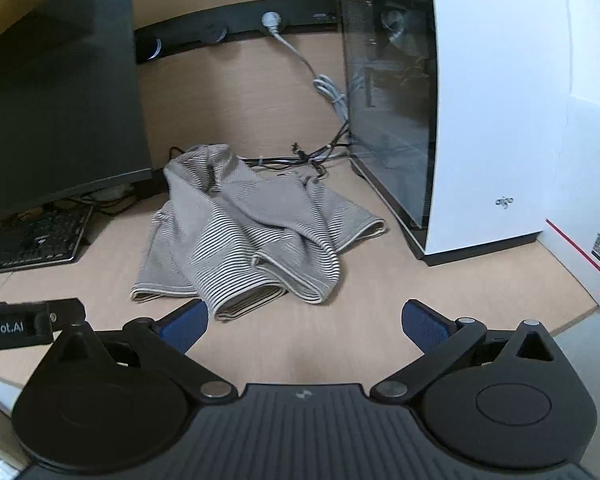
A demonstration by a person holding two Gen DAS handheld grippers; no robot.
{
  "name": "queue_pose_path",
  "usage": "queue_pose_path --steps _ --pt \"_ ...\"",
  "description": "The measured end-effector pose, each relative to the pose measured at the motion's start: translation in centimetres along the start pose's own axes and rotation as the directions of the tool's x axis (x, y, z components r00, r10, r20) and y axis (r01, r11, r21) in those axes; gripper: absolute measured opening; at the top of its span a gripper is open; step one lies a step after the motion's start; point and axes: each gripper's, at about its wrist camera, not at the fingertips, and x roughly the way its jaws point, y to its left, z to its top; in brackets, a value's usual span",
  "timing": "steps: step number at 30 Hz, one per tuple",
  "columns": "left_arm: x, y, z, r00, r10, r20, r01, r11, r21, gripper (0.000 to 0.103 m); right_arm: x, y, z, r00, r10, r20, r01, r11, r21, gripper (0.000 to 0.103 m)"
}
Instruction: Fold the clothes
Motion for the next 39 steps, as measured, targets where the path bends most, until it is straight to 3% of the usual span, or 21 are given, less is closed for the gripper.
queue_pose_path --steps 4,6,14,39 --pt "-0.2 -0.4 -0.4 1.0 -0.019 -0.01 0.019 1.0 0.001 0.103 -0.1 1.0 -0.1 0.999 -0.035 0.028 0.037 0.997 -0.073 0.103" --pt "-0.8 1.2 -0.3 0.998 -0.06 0.007 0.061 0.997 -0.043 0.103 -0.4 1.3 -0.1 0.998 -0.042 0.041 0.046 0.994 -0.099 0.103" --pt "-3.1 -1.0 -1.5 0.999 0.029 0.017 -0.029 1.0 -0.01 0.103 -1.2 0.2 -0.1 0.997 0.07 0.012 -0.069 0.995 -0.077 0.103" --pt "-3.4 -1.8 -1.4 0.999 0.049 0.004 -0.049 0.999 -0.016 0.103 -1.4 -0.4 0.0 0.996 0.091 0.022 -0.088 0.991 -0.097 0.103"
